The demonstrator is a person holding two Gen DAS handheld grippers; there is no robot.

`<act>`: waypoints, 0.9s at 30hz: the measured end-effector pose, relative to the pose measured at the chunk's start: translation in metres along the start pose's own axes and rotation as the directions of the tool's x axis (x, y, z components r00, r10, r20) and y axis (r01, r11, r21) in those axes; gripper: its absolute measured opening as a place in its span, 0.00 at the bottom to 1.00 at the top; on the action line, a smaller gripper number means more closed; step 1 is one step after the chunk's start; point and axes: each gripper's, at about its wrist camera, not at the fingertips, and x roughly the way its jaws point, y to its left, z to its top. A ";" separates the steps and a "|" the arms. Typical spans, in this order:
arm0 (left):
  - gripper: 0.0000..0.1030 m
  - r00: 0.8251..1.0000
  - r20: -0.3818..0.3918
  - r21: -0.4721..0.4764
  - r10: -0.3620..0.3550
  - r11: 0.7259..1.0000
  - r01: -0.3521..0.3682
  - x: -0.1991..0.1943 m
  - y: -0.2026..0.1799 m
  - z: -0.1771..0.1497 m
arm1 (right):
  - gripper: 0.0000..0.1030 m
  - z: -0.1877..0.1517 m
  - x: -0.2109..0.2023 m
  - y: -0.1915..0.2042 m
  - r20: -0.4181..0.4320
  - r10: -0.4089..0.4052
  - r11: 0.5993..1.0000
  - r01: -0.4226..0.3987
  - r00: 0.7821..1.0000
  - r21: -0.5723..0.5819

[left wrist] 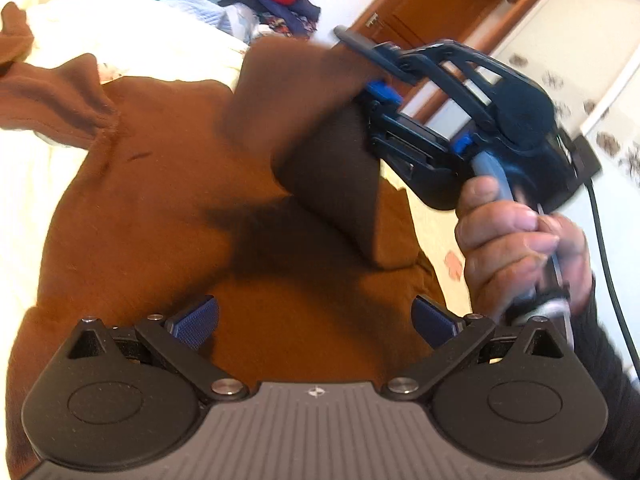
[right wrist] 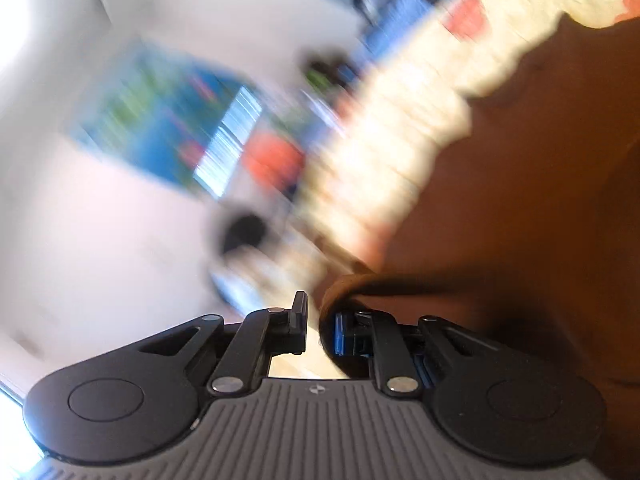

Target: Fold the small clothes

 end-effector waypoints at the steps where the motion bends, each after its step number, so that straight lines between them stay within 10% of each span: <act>1: 1.00 1.000 0.001 -0.011 0.002 1.000 -0.002 0.002 0.003 0.002 | 0.21 -0.006 0.005 -0.003 -0.011 -0.003 1.000 0.003 1.000 0.003; 4: 1.00 1.000 0.007 -0.033 0.026 0.999 -0.026 0.004 0.009 0.006 | 0.91 -0.031 0.018 -0.021 -0.205 -0.172 0.984 0.176 0.964 0.003; 12: 1.00 0.987 0.157 -0.315 0.047 0.949 0.005 -0.008 0.046 0.032 | 0.88 -0.035 -0.098 -0.047 0.007 -0.232 0.973 0.232 0.973 0.002; 18: 0.96 0.894 0.122 -0.409 0.430 0.843 -0.350 0.032 0.060 0.078 | 0.80 -0.041 -0.096 -0.061 0.082 -0.330 0.938 0.336 0.940 -0.082; 20: 0.62 0.867 0.109 -0.344 0.486 0.837 -0.426 0.047 0.049 0.088 | 0.83 -0.044 -0.096 -0.061 0.080 -0.336 0.933 0.343 0.939 -0.110; 22: 0.12 0.788 0.090 -0.213 0.609 0.784 -0.583 0.066 0.031 0.095 | 0.83 -0.045 -0.091 -0.057 0.083 -0.348 0.925 0.357 0.934 -0.132; 27: 0.07 0.795 0.206 -0.099 0.571 0.820 -0.563 0.048 0.010 0.118 | 0.83 -0.005 -0.101 -0.034 0.210 -0.388 0.878 0.429 0.897 -0.212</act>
